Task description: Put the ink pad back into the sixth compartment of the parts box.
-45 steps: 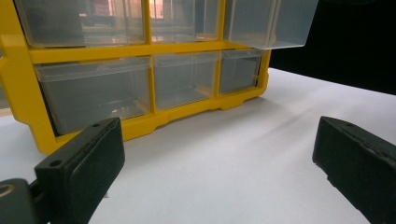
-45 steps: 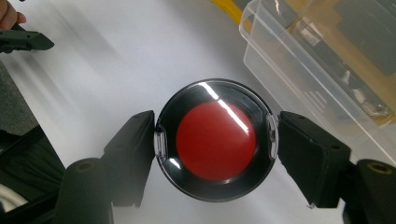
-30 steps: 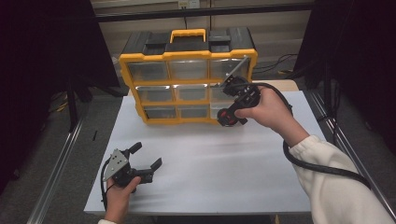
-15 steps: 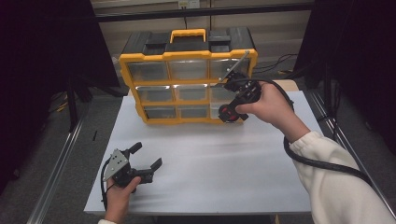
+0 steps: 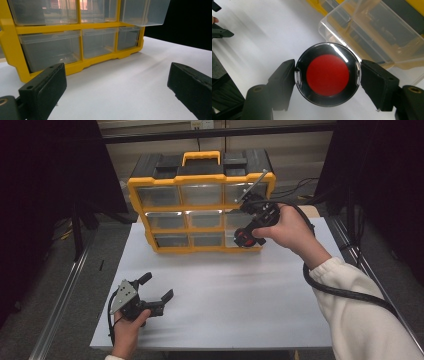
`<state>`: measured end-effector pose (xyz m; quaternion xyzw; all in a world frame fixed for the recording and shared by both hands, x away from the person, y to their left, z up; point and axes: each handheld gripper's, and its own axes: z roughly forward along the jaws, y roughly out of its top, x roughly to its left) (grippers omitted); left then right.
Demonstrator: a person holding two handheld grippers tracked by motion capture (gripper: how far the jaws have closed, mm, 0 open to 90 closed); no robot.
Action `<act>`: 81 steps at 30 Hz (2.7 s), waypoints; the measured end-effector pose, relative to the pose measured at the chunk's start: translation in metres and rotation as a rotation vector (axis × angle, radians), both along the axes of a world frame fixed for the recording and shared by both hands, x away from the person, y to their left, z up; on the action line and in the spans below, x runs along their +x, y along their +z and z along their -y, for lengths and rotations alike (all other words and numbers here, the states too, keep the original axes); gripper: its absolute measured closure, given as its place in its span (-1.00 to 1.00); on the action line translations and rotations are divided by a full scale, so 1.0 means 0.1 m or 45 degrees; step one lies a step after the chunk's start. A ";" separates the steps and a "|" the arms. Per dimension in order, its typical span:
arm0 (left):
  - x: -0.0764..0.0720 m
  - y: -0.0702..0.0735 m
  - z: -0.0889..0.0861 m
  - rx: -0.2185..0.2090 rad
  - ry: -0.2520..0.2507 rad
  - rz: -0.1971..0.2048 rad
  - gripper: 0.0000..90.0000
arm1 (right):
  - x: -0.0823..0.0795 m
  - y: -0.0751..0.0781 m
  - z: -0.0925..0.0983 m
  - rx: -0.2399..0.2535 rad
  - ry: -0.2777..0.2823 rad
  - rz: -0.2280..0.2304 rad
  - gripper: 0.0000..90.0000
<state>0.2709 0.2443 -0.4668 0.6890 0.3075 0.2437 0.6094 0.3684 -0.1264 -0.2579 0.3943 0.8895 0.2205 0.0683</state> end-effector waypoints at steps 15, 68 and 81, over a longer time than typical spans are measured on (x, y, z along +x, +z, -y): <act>0.00 0.00 -0.01 -0.003 0.002 -0.001 -0.95 | 0.10 0.02 0.04 0.000 -0.031 0.003 -0.32; -0.01 0.00 0.00 -0.041 -0.004 -0.007 -0.95 | 0.43 0.00 0.12 -0.051 -0.113 0.069 -0.32; -0.02 -0.01 0.02 -0.080 0.008 -0.015 -0.95 | 0.51 -0.02 0.09 -0.055 -0.130 0.078 -0.32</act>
